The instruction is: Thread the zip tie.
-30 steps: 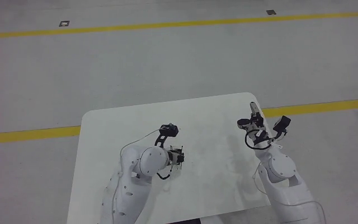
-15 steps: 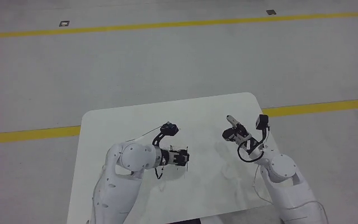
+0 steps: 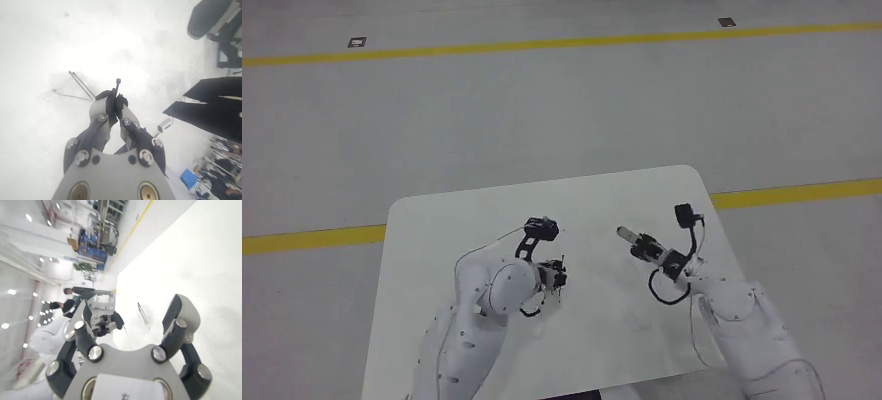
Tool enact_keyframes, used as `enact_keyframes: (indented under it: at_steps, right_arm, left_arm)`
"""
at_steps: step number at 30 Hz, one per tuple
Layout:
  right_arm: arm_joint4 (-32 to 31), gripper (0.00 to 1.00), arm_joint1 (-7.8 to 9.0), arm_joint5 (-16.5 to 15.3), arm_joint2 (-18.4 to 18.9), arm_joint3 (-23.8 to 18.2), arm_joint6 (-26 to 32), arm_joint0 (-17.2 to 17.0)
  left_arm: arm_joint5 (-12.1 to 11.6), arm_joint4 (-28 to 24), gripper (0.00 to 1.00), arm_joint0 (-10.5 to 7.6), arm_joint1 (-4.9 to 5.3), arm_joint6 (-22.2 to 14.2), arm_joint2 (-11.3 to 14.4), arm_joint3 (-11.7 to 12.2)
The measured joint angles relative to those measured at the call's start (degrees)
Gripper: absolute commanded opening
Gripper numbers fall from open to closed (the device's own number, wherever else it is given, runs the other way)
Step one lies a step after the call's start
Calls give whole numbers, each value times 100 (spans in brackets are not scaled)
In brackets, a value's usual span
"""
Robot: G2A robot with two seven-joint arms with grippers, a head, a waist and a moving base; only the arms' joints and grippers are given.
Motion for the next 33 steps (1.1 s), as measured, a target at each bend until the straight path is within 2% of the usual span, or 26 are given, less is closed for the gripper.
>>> enact_keyframes:
  at_steps: [2,5,10,13,17,23,30,33]
  right_arm:
    - [-319,100,13,7,-125,-1,176,81]
    - [-443,100,15,-32,-145,-15,115,119]
    - [-434,100,15,-34,-145,-17,111,116]
    - [-615,100,20,-190,-289,-20,222,172]
    - [-910,100,35,-348,-524,74,565,381]
    - [-1159,100,27,-300,-805,193,673,667]
    - [-1155,100,26,-301,-805,195,641,671]
    - [-1267,100,27,-612,-916,212,578,697]
  left_arm:
    - [214,421,0,7,11,-24,180,-58]
    - [379,869,0,22,25,-29,333,-107]
    - [374,831,0,22,25,-25,331,-105]
    - [269,835,0,71,40,140,396,-95]
    - [276,1357,0,101,72,65,625,-238]
    - [353,1754,0,95,81,-112,882,-337]
    - [358,1793,0,85,83,-115,902,-333]
    - [268,1652,0,124,93,38,874,-288]
